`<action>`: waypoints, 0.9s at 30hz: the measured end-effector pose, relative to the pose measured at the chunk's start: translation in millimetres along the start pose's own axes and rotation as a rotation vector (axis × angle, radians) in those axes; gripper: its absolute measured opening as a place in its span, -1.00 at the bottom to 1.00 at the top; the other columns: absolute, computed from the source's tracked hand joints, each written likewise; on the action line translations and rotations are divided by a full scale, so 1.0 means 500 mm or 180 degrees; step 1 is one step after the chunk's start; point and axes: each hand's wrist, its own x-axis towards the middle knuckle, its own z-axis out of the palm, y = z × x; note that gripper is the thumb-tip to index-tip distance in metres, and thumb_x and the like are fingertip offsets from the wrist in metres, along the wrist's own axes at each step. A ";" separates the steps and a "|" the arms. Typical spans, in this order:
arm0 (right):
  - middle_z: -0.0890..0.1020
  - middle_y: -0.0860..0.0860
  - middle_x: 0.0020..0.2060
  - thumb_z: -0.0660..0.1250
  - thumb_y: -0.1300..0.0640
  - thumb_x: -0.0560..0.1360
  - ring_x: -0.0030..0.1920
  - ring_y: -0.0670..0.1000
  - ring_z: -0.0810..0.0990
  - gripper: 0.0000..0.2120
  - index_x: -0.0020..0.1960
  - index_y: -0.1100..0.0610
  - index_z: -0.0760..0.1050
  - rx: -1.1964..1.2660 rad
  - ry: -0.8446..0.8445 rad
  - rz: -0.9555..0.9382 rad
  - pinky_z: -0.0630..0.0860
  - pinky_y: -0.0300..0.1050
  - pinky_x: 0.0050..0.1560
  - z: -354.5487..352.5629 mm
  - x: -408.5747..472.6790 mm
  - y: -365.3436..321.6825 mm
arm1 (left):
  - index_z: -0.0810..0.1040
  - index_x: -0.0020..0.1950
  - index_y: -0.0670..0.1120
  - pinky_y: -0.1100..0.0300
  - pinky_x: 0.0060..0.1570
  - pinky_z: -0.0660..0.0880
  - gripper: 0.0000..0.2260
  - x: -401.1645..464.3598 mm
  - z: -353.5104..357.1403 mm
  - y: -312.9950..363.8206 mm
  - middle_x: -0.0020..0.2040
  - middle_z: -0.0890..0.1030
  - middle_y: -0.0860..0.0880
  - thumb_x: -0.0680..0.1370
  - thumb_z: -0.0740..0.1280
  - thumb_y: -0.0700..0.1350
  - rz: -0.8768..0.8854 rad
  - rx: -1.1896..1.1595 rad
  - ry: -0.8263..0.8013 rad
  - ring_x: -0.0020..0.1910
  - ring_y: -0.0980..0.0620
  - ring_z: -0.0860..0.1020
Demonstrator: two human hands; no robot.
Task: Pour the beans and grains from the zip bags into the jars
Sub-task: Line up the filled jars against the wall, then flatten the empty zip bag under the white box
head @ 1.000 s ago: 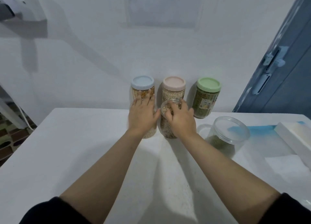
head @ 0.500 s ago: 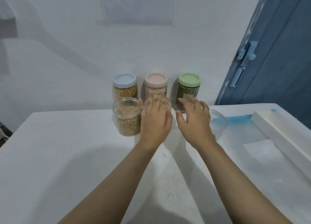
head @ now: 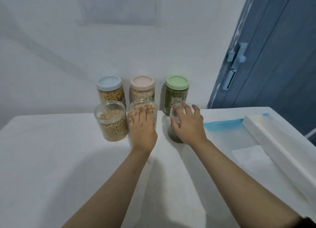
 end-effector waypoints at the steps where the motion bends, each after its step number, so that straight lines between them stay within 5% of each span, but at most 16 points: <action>1: 0.25 0.03 0.54 0.08 -0.13 0.64 0.51 0.27 0.12 -0.55 0.51 -0.08 0.27 0.0029 -0.0010 -0.0044 0.29 0.28 0.39 0.002 0.011 0.000 | 0.36 0.50 -0.12 -0.18 0.53 -0.14 -0.57 0.000 0.002 0.000 0.49 0.39 -0.11 0.61 0.19 -0.12 -0.0012 -0.0001 0.0013 0.51 -0.13 0.27; 9: 0.31 0.10 0.46 0.13 -0.12 0.62 0.46 0.28 0.18 -0.56 0.46 -0.02 0.35 0.0104 0.0087 -0.0209 0.32 0.31 0.34 0.011 0.050 0.014 | 0.39 0.47 -0.09 -0.18 0.51 -0.13 -0.57 0.001 0.000 0.001 0.47 0.40 -0.09 0.58 0.23 -0.15 -0.0067 -0.0016 0.0098 0.49 -0.11 0.29; 14: 0.20 0.04 0.53 0.07 -0.11 0.66 0.56 0.19 0.01 -0.56 0.52 -0.10 0.22 0.0174 0.0192 -0.0340 -0.08 0.44 0.46 -0.005 0.026 0.018 | 0.28 0.53 -0.06 -0.27 0.51 -0.21 -0.55 -0.003 -0.029 0.024 0.56 0.26 -0.08 0.63 0.18 -0.15 -0.0055 0.0044 -0.0008 0.58 -0.11 0.10; 17: 0.30 0.06 0.49 0.15 -0.02 0.64 0.51 0.18 0.15 -0.58 0.49 -0.04 0.30 0.0556 0.0725 -0.0297 0.07 0.44 0.45 -0.018 -0.027 0.026 | 0.35 0.49 -0.08 -0.28 0.50 -0.19 -0.55 -0.029 -0.046 0.055 0.53 0.31 -0.10 0.59 0.24 -0.16 0.0106 -0.0399 0.0205 0.57 -0.15 0.12; 21: 0.41 0.06 0.39 0.19 0.07 0.60 0.38 0.10 0.29 -0.61 0.42 0.01 0.39 0.1078 0.1348 -0.0053 0.27 0.23 0.40 -0.023 -0.122 0.050 | 0.45 0.41 -0.14 -0.32 0.46 0.11 -0.58 -0.098 -0.049 0.115 0.43 0.43 -0.12 0.53 0.25 -0.21 0.0448 -0.1320 0.0488 0.51 -0.19 0.23; 27: 0.38 -0.02 0.38 0.25 0.15 0.59 0.37 -0.03 0.24 -0.59 0.41 -0.06 0.36 0.1194 0.1342 0.0403 0.22 -0.02 0.41 -0.045 -0.276 0.116 | 0.48 0.37 -0.18 -0.01 0.45 0.25 -0.61 -0.202 -0.050 0.206 0.38 0.46 -0.09 0.54 0.24 -0.20 0.0597 -0.2272 0.0323 0.43 -0.11 0.33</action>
